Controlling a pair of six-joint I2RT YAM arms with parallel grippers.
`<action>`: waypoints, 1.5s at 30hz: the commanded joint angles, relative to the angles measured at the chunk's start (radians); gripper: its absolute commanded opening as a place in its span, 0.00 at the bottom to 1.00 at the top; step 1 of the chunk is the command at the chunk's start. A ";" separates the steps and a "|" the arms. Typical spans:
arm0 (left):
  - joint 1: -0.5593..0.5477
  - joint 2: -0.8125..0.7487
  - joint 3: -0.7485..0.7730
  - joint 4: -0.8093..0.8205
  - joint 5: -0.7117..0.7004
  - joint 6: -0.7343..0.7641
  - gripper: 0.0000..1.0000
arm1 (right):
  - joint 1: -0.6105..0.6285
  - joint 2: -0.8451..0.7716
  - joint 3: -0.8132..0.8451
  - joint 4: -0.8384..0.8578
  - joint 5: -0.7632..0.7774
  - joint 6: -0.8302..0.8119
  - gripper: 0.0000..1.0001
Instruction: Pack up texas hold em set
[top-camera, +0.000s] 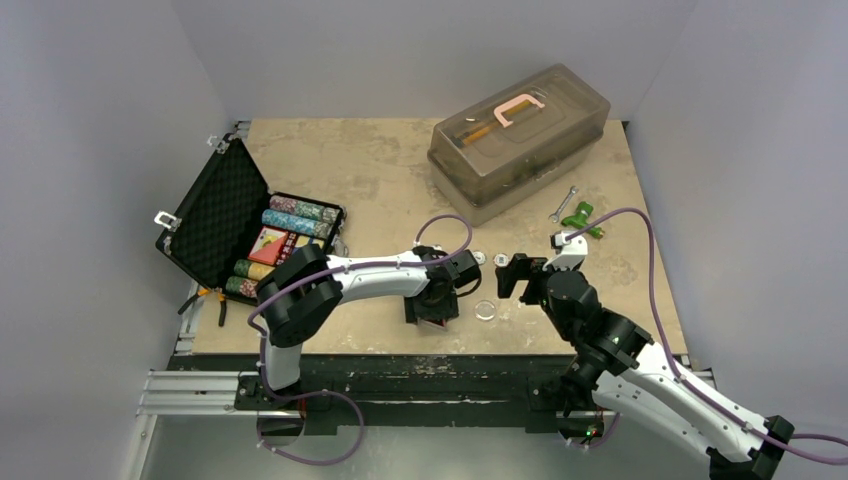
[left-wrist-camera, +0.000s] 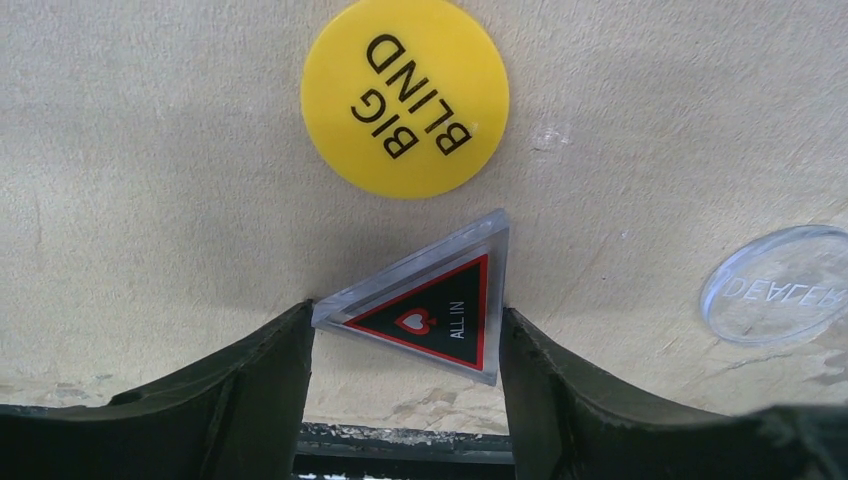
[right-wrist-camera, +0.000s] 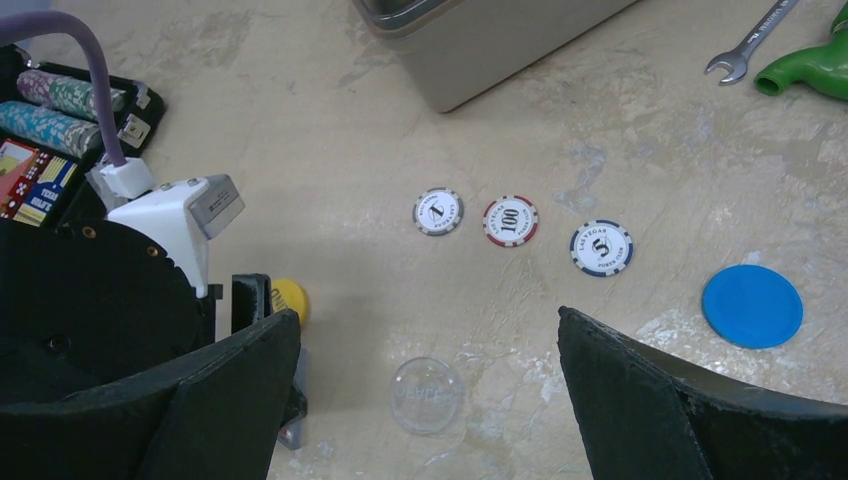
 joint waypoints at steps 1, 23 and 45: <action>0.008 -0.032 -0.010 -0.015 -0.071 0.056 0.32 | -0.005 -0.015 -0.008 0.033 0.003 0.005 0.99; 0.545 -0.554 -0.233 -0.107 -0.158 0.460 0.13 | -0.004 -0.031 -0.017 0.054 -0.044 -0.017 0.99; 1.274 -0.137 0.074 -0.037 0.043 0.785 0.00 | -0.005 -0.027 -0.021 0.067 -0.063 -0.031 0.99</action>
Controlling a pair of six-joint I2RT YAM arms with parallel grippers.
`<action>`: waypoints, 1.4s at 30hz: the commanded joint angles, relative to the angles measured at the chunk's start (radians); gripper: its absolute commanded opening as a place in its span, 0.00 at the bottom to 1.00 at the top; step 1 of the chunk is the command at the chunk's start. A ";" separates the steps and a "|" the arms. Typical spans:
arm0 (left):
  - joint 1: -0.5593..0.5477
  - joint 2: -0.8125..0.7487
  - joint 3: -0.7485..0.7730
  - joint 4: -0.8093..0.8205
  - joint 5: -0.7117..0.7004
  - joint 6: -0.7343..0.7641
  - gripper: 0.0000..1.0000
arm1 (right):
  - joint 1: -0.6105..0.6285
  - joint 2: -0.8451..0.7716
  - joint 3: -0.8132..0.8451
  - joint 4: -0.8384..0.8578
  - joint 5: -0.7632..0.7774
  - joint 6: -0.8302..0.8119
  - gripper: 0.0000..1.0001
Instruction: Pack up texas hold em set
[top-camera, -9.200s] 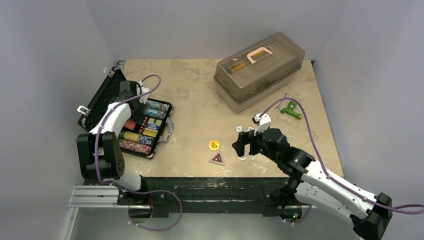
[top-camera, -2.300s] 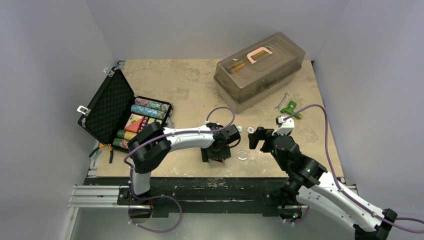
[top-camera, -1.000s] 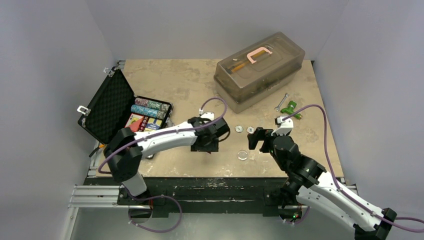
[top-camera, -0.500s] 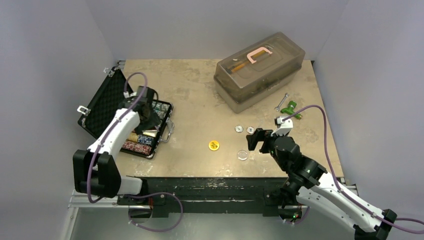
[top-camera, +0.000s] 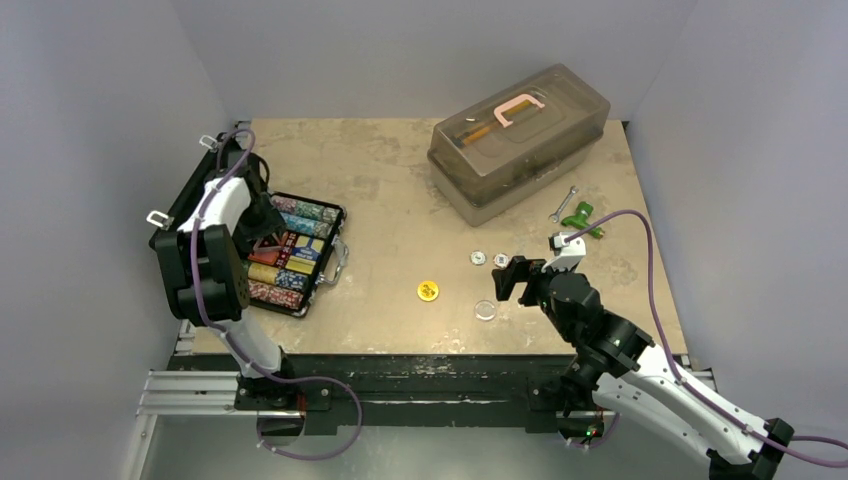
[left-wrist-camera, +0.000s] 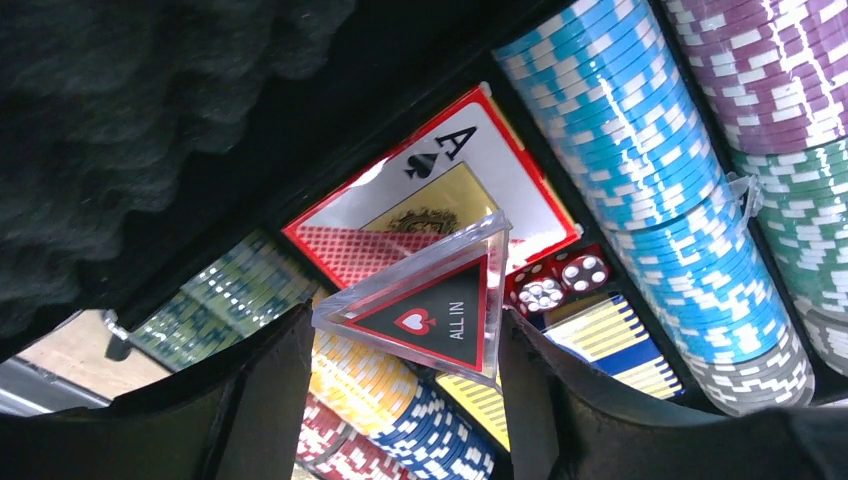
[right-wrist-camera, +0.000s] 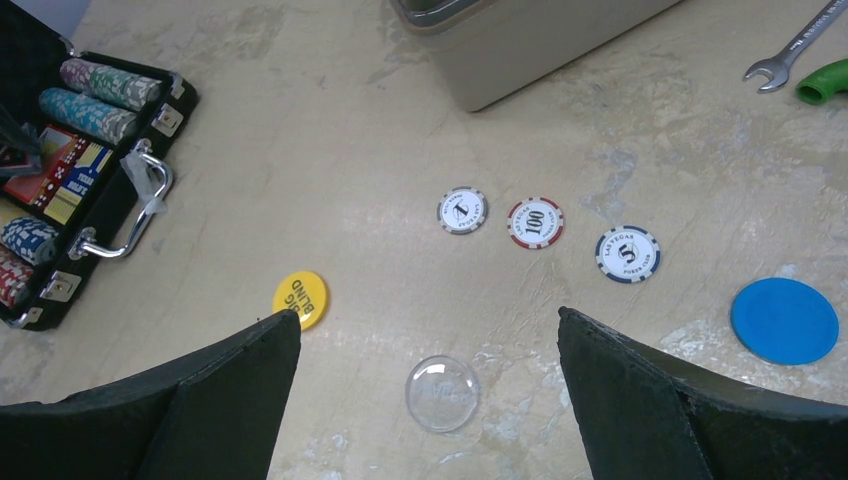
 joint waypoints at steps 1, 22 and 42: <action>0.024 0.040 0.064 0.012 0.061 0.016 0.00 | -0.005 -0.005 -0.005 0.040 -0.011 -0.011 0.99; 0.072 0.123 0.093 0.033 0.025 -0.095 0.14 | -0.005 -0.018 -0.006 0.028 -0.010 0.000 0.99; 0.040 -0.154 0.014 -0.036 0.001 -0.126 1.00 | -0.005 0.010 0.011 0.014 -0.007 0.005 0.99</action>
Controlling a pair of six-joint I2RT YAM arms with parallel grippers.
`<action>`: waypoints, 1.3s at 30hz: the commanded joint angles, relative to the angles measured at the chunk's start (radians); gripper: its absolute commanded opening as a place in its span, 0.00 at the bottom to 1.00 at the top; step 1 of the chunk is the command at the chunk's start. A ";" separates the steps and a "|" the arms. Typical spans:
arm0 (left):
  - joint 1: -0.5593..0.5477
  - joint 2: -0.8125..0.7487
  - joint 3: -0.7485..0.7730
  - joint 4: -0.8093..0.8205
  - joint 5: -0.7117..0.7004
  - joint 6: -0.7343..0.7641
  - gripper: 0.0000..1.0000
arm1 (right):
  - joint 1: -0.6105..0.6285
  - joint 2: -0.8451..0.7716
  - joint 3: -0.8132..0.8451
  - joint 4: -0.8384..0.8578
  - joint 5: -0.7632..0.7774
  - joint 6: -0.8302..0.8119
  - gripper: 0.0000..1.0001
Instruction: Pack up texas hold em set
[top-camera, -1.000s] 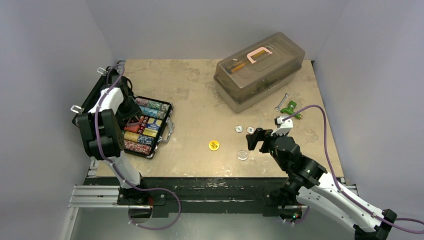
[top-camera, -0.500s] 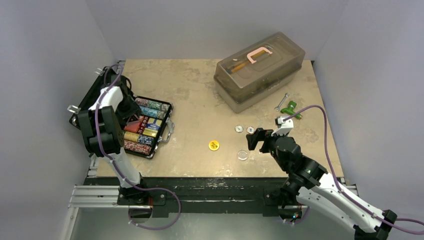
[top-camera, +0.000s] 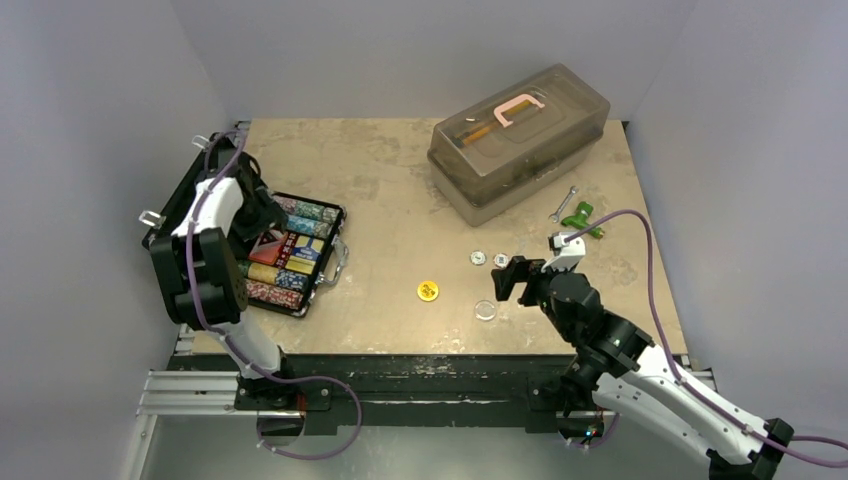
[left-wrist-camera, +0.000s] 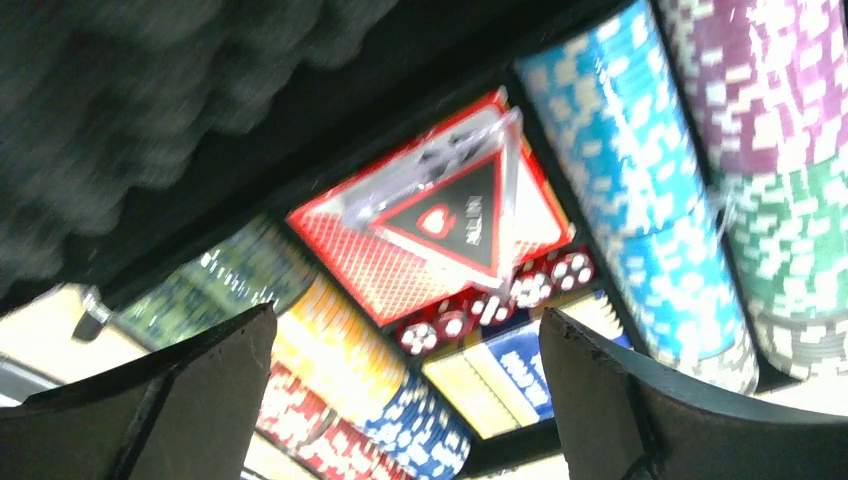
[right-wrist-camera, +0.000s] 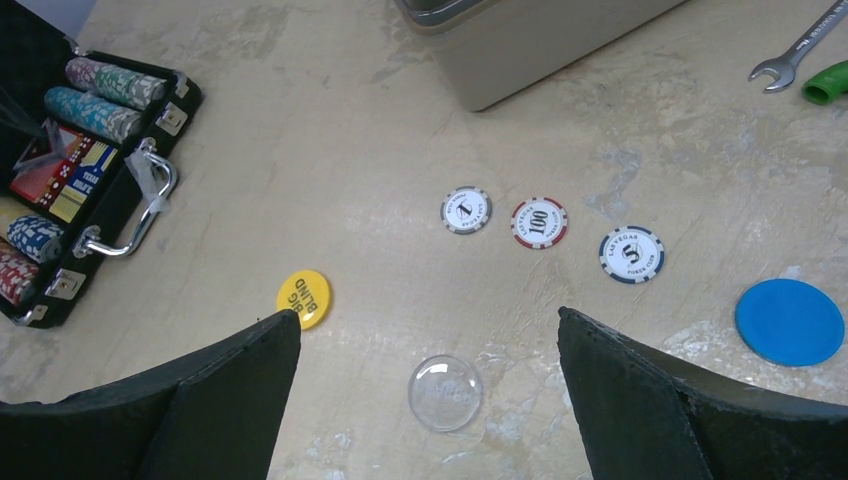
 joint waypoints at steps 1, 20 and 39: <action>-0.037 -0.259 -0.053 -0.022 -0.078 -0.044 1.00 | -0.005 0.017 0.013 0.008 0.004 0.006 0.99; -0.761 -0.854 -0.550 0.283 -0.054 -0.110 0.94 | -0.005 0.089 0.049 -0.033 0.044 0.040 0.99; -1.215 -0.091 -0.079 0.224 -0.126 -0.293 0.99 | -0.005 0.086 0.061 -0.069 -0.021 0.071 0.99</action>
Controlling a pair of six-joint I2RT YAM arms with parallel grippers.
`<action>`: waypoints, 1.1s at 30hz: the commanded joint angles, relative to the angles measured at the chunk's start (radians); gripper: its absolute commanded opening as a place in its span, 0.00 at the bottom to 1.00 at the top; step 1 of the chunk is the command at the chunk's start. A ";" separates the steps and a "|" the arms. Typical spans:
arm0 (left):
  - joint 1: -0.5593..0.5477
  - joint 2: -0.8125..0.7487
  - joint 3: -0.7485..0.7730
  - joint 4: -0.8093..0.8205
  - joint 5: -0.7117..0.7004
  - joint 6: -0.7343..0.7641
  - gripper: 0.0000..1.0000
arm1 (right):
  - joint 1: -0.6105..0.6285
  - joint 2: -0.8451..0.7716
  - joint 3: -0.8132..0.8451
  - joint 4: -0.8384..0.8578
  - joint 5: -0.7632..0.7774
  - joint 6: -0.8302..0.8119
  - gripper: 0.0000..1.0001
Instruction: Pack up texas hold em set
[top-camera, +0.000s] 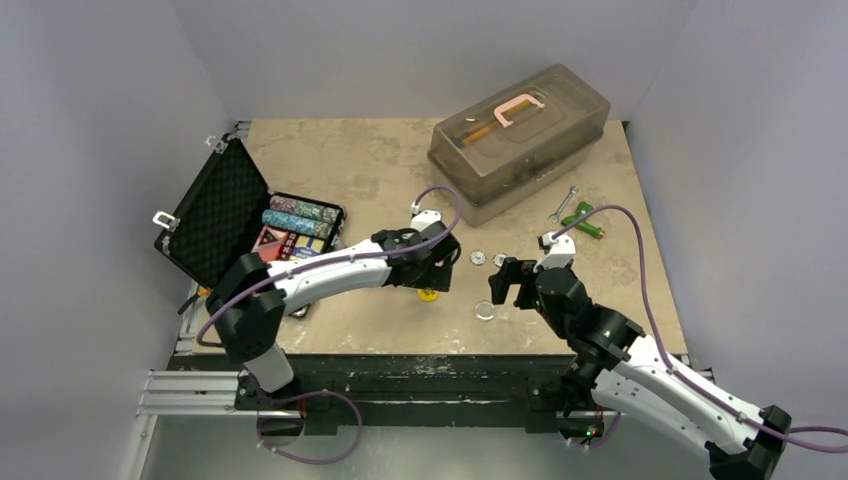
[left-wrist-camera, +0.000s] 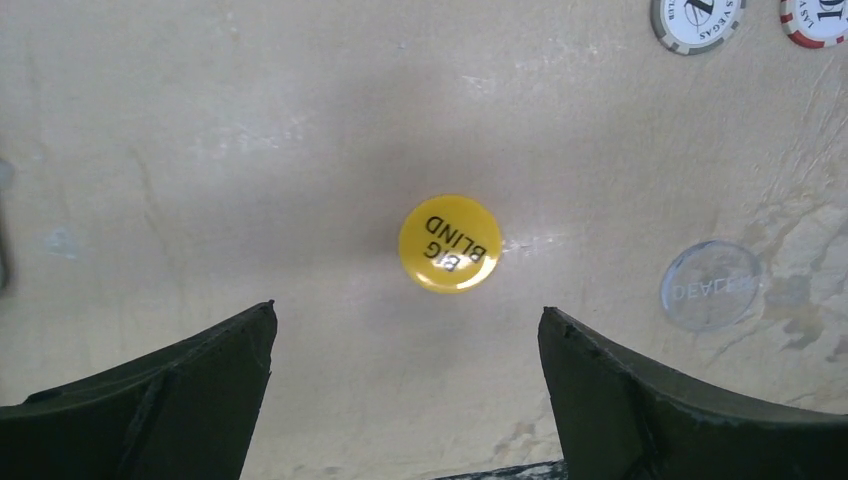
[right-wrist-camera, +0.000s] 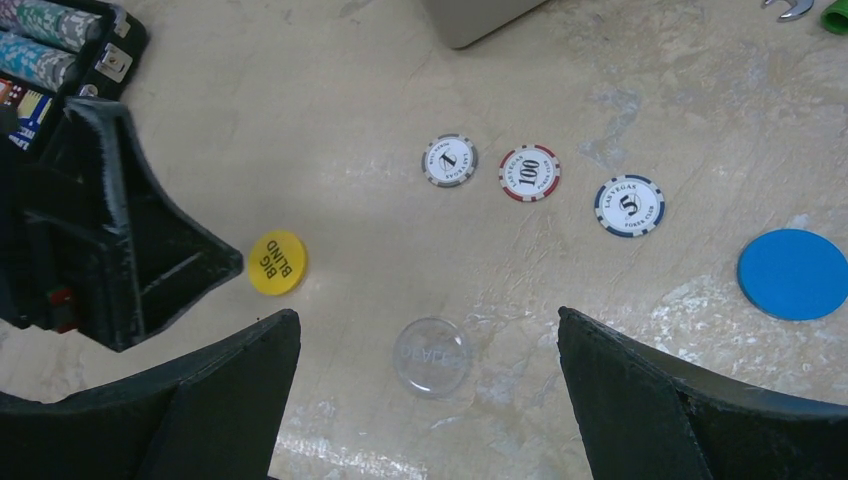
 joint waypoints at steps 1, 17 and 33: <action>0.002 0.109 0.102 0.020 0.155 -0.094 0.95 | -0.005 -0.010 0.039 -0.006 -0.004 0.018 0.99; 0.007 0.334 0.220 -0.068 0.181 -0.136 0.80 | -0.005 -0.014 0.020 0.014 0.005 0.014 0.99; 0.057 0.321 0.164 -0.045 0.176 -0.118 0.70 | -0.005 -0.018 0.012 0.023 0.005 0.014 0.99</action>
